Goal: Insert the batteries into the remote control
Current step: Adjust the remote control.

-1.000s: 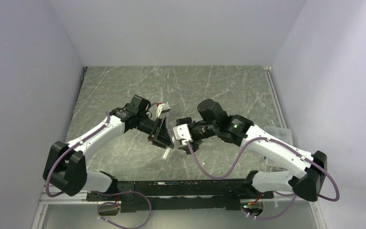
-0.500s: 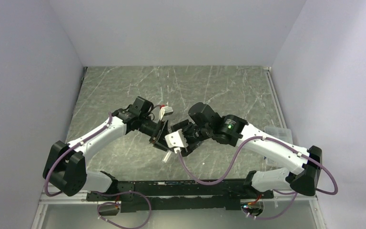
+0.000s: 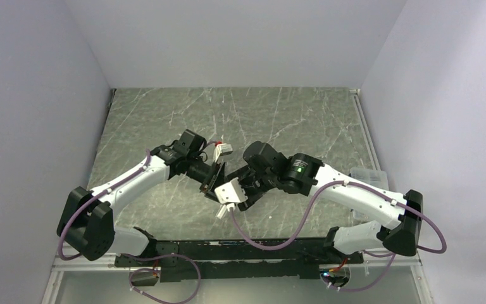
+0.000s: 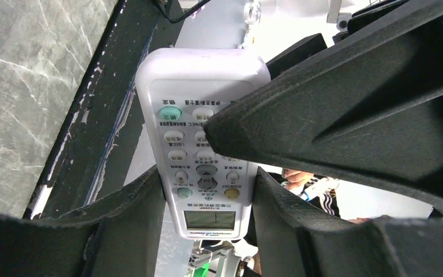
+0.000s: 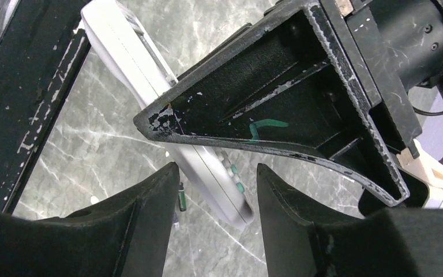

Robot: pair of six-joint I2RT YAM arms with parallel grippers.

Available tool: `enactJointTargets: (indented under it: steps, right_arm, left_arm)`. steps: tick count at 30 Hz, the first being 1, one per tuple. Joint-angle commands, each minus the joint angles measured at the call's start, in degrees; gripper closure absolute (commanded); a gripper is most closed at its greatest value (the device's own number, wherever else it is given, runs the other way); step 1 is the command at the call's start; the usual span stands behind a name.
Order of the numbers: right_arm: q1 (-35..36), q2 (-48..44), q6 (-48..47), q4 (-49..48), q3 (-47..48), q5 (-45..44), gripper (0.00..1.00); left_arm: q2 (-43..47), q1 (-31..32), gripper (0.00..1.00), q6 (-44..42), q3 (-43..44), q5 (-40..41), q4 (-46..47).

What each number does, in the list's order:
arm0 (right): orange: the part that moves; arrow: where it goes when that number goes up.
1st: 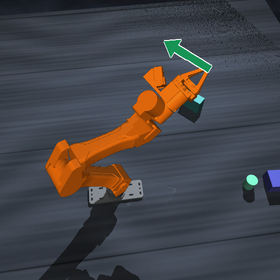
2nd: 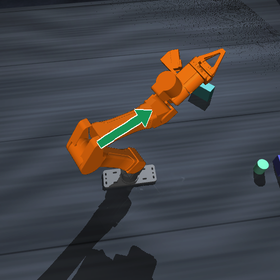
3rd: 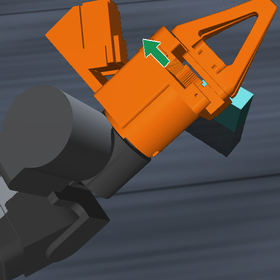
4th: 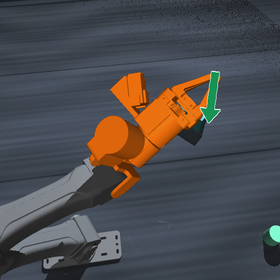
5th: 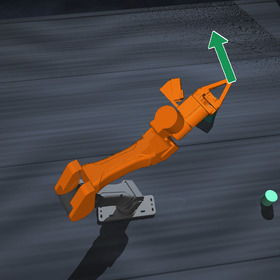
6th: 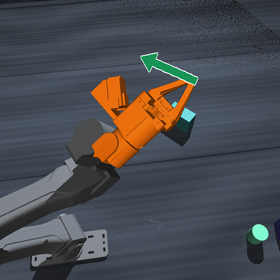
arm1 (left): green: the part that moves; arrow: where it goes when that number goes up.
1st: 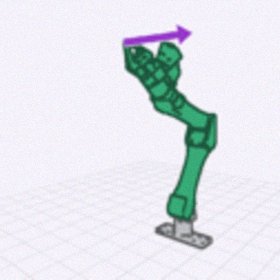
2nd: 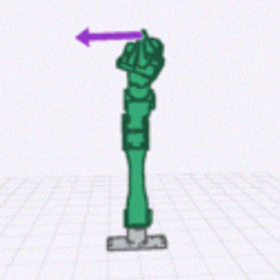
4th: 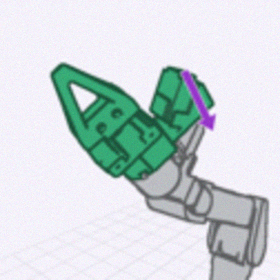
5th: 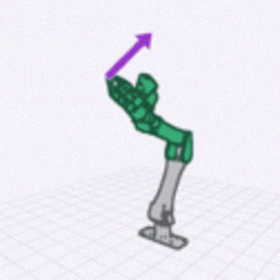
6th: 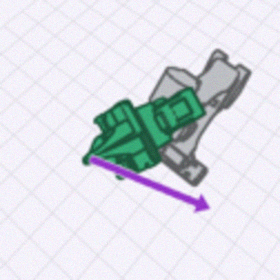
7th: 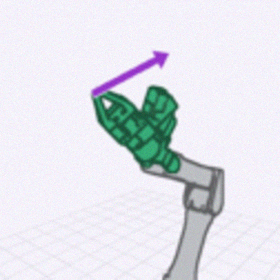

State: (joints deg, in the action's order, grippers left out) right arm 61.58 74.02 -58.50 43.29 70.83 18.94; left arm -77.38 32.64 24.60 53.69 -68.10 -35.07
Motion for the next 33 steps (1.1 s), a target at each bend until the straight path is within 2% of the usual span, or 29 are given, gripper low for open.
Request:
enactJointTargets:
  steps: [1,11,25,33]
  right_arm:
    - [1.10,0.85,-1.17,2.39,3.10,-1.97,0.46]
    - [1.70,0.83,-1.09,2.85,3.61,-2.85,0.55]
    - [1.96,1.14,-1.38,4.60,4.54,-2.94,0.92]
    - [2.04,-0.42,0.15,3.81,2.67,-3.22,0.98]
  left_arm:
    - [2.13,0.73,0.76,-2.27,1.45,-2.37,-0.25]
    - [1.93,1.36,0.75,-2.87,2.03,-2.09,-0.88]
    - [1.40,1.37,0.67,-3.33,2.91,-0.94,-1.77]
    - [1.20,1.37,0.58,-2.83,3.78,1.78,-2.21]
